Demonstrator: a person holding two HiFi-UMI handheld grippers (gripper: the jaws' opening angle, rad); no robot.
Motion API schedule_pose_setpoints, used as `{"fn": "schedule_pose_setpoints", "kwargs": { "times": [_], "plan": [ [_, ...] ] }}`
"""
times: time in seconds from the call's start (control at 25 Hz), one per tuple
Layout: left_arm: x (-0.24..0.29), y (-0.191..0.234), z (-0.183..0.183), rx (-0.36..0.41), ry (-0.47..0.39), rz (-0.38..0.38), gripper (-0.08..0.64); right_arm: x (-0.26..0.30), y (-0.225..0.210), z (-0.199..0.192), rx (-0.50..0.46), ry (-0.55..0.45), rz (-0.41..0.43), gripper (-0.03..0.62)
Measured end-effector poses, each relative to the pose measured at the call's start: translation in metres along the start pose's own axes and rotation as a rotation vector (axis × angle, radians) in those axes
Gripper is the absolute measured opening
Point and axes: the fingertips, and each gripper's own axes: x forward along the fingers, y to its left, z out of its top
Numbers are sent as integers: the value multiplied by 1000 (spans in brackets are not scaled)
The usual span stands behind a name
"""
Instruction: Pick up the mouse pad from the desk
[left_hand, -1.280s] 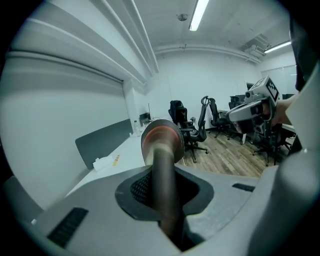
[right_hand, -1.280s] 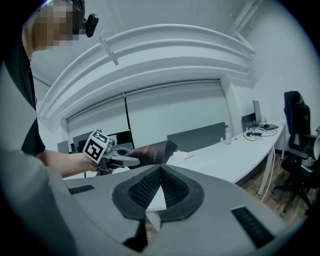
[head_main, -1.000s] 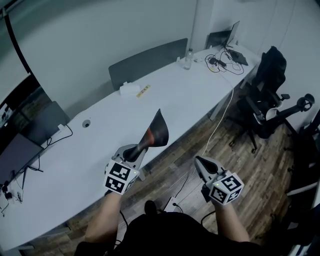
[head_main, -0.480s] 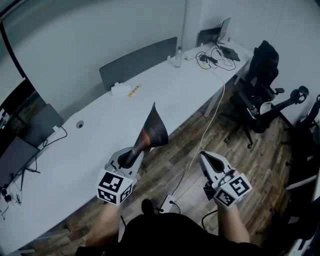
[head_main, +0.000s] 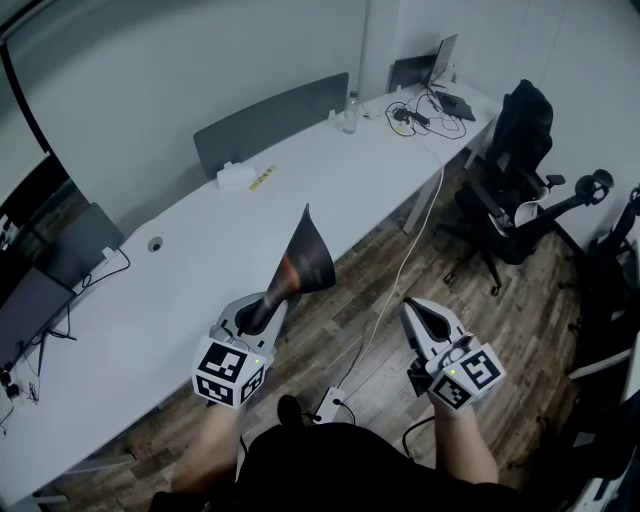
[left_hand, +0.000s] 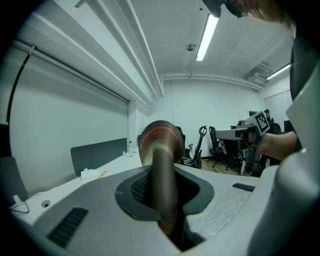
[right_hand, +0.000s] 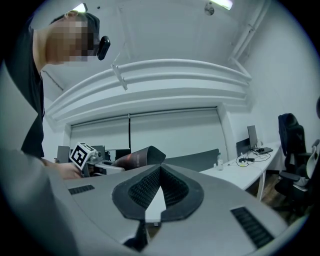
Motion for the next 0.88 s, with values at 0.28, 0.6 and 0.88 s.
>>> {"fn": "schedule_pose_setpoints", "kwargs": {
  "times": [0.28, 0.6, 0.88],
  "plan": [
    [1, 7, 4, -2, -8, 17, 58, 3, 0, -3, -9, 17, 9, 4],
    [-1, 11, 5, -1, -9, 26, 58, 9, 2, -3, -4, 16, 27, 5],
    [-1, 16, 3, -2, -6, 32, 58, 13, 1, -4, -5, 16, 33, 5]
  ]
}}
